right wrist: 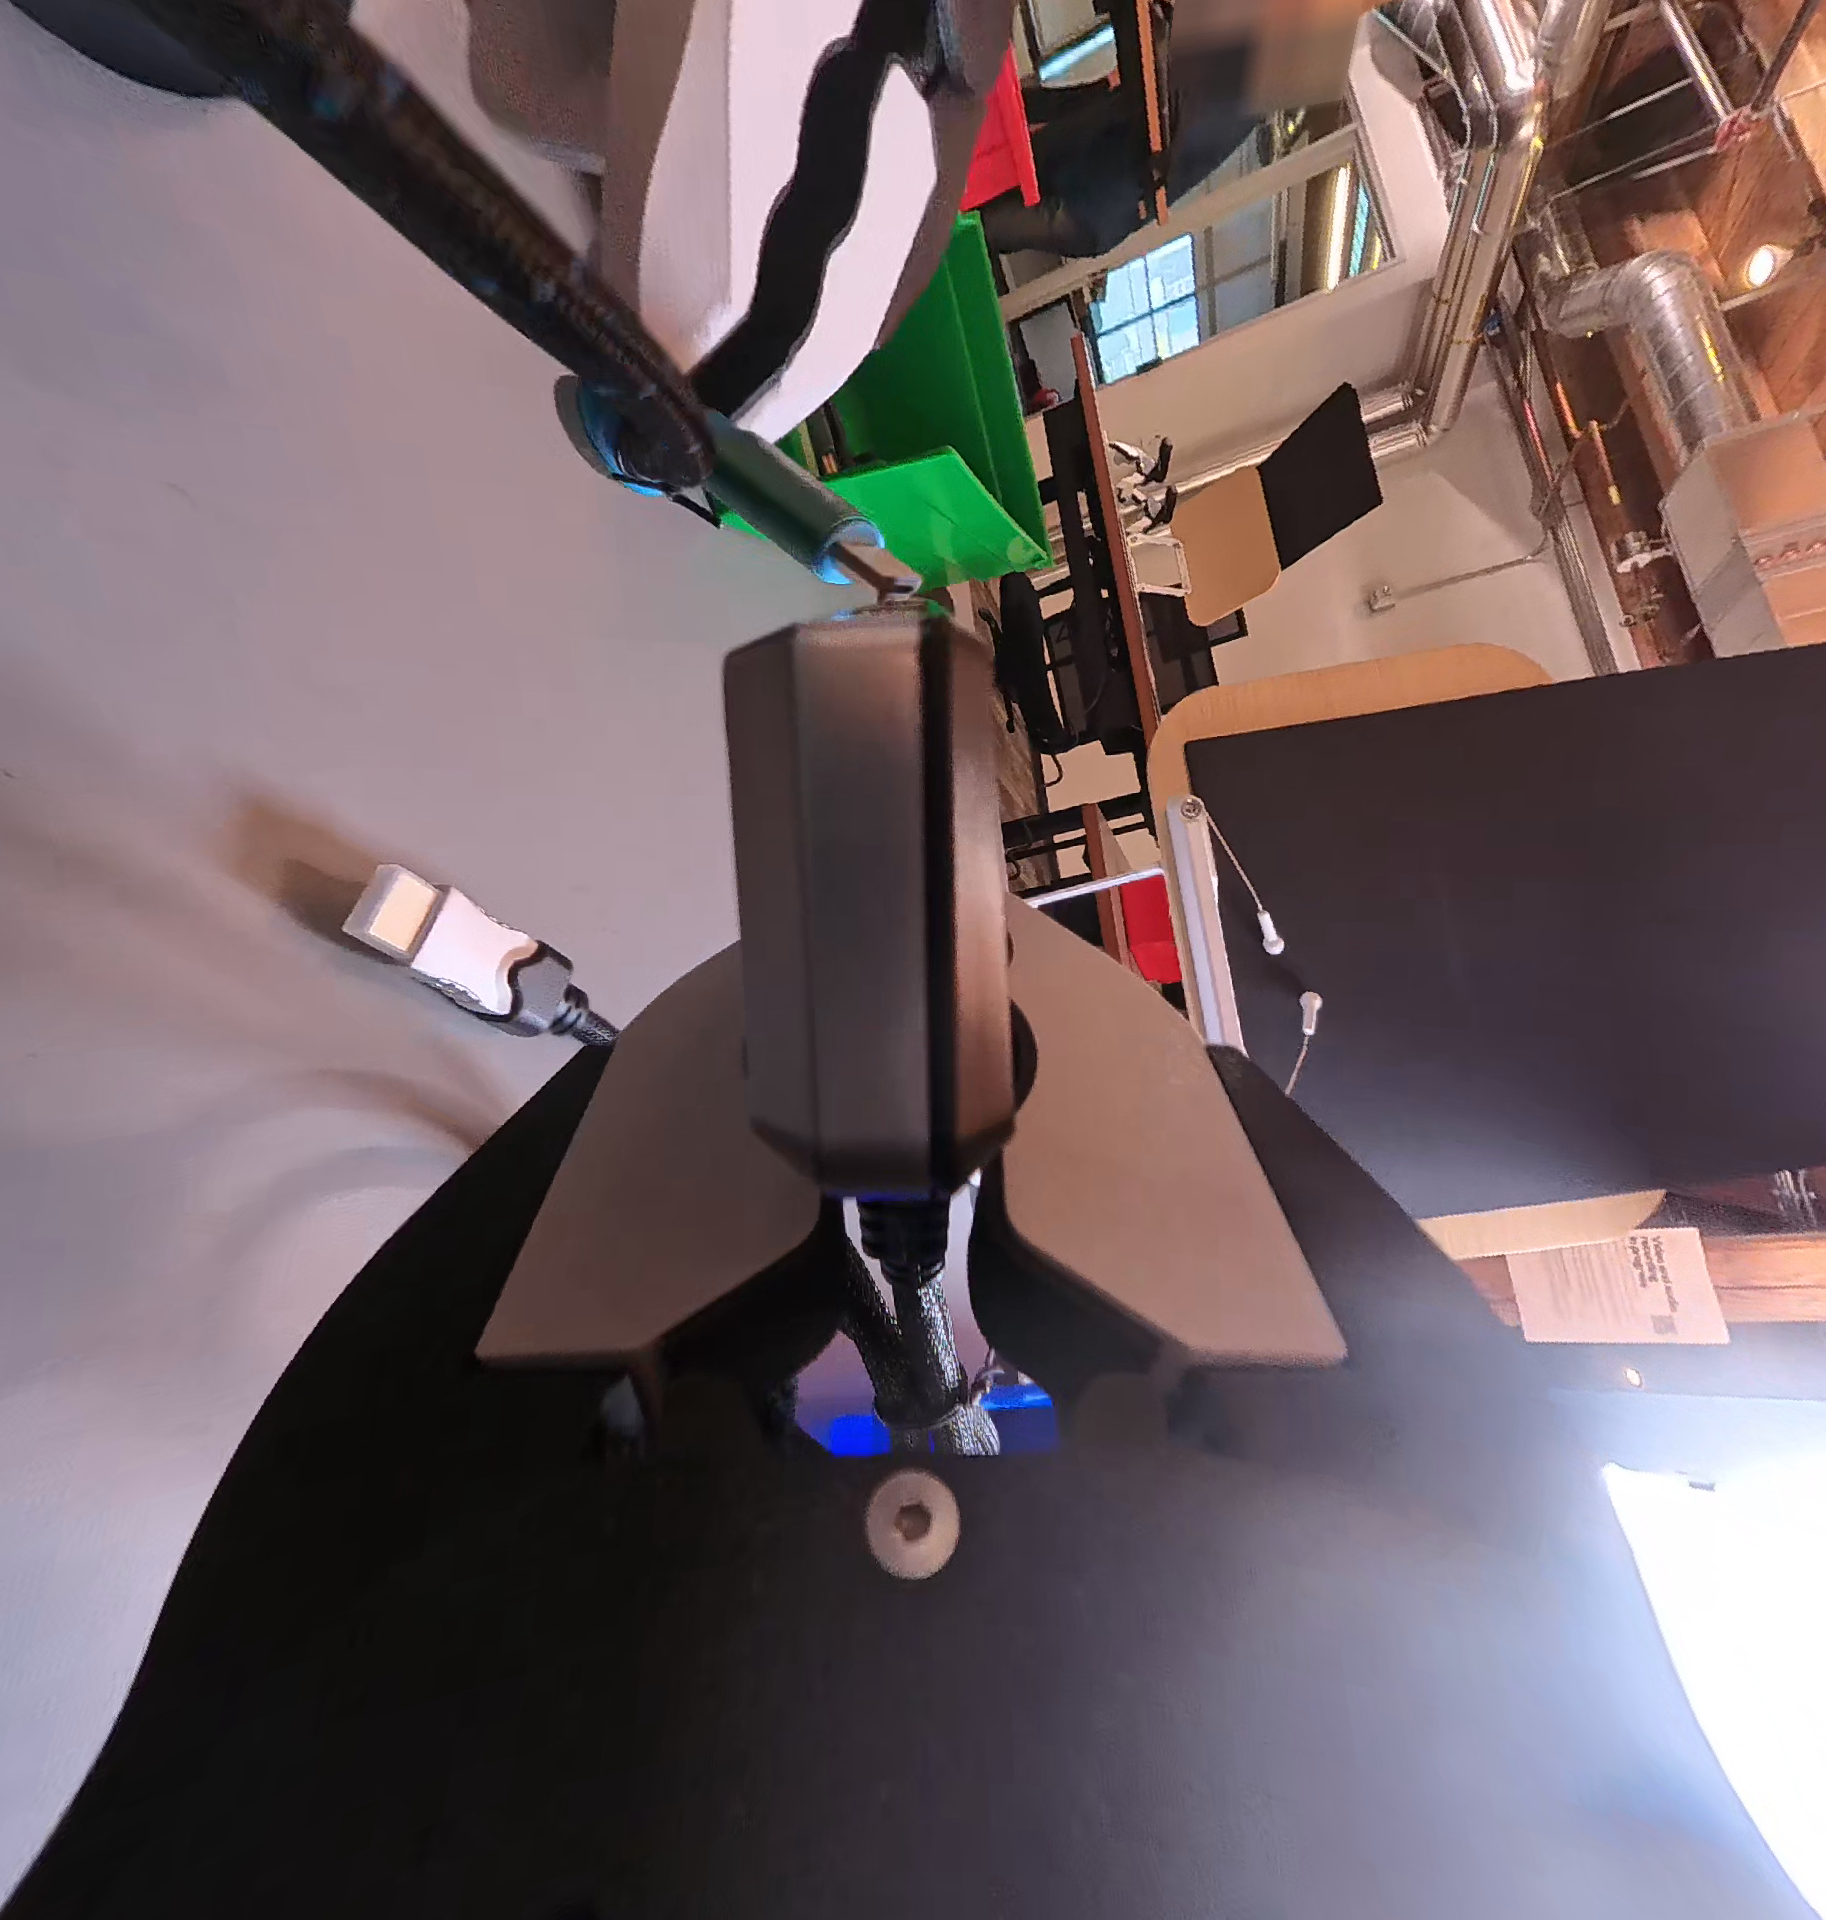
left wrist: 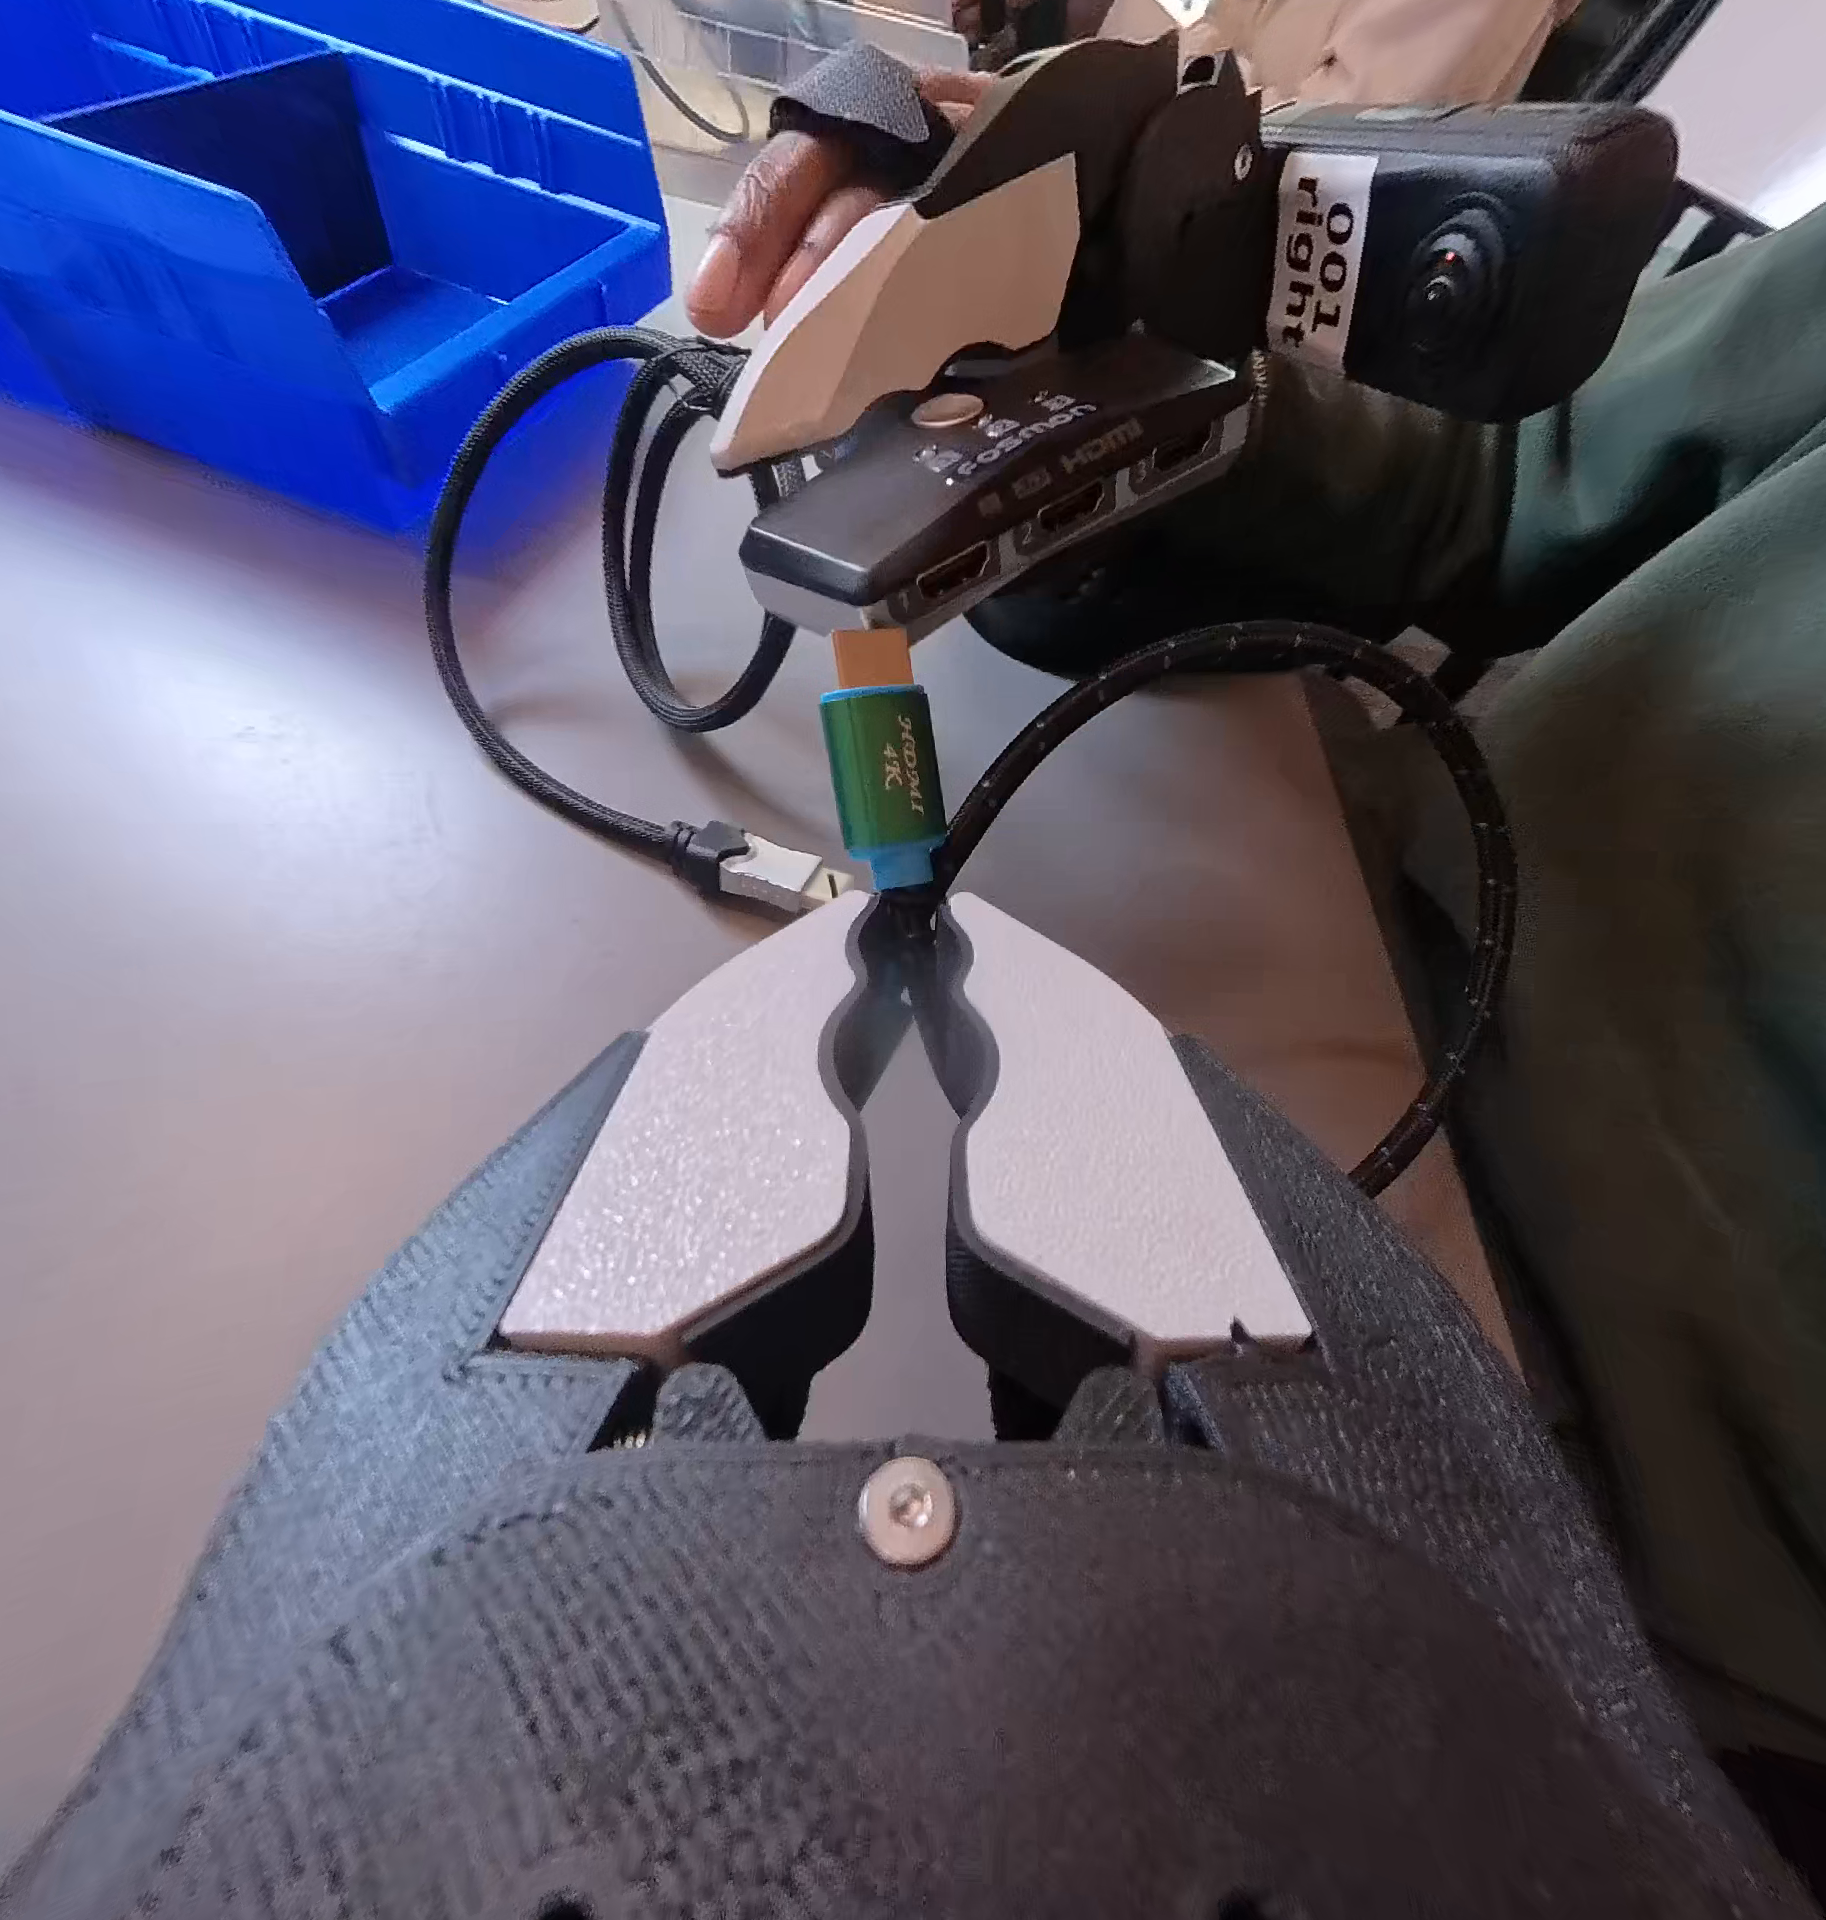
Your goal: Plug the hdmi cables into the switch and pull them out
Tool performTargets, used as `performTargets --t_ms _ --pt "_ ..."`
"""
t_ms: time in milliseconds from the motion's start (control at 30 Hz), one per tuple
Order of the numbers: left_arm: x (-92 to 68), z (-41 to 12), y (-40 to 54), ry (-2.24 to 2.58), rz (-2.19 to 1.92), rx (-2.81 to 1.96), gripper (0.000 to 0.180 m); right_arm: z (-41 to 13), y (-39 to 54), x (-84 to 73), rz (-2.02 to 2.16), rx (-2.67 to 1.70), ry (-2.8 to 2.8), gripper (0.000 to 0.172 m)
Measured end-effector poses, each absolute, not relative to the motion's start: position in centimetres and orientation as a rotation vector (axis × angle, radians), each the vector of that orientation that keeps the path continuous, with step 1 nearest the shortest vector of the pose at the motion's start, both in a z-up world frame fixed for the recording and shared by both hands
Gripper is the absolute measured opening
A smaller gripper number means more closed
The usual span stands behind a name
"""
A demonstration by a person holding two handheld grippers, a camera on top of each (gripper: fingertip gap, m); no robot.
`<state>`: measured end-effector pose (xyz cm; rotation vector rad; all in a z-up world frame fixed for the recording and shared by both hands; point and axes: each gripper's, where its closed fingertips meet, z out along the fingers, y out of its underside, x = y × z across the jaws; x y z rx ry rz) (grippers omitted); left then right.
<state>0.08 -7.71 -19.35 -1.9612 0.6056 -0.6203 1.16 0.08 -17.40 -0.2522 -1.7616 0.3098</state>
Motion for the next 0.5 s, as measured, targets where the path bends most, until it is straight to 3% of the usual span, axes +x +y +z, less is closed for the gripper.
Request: performTargets --t_ms 500 --pt "0.8 -18.7 -8.3 0.610 -0.724 -1.929 0.009 -17.5 -0.1 1.2 0.279 -0.230 -1.757 0.023"
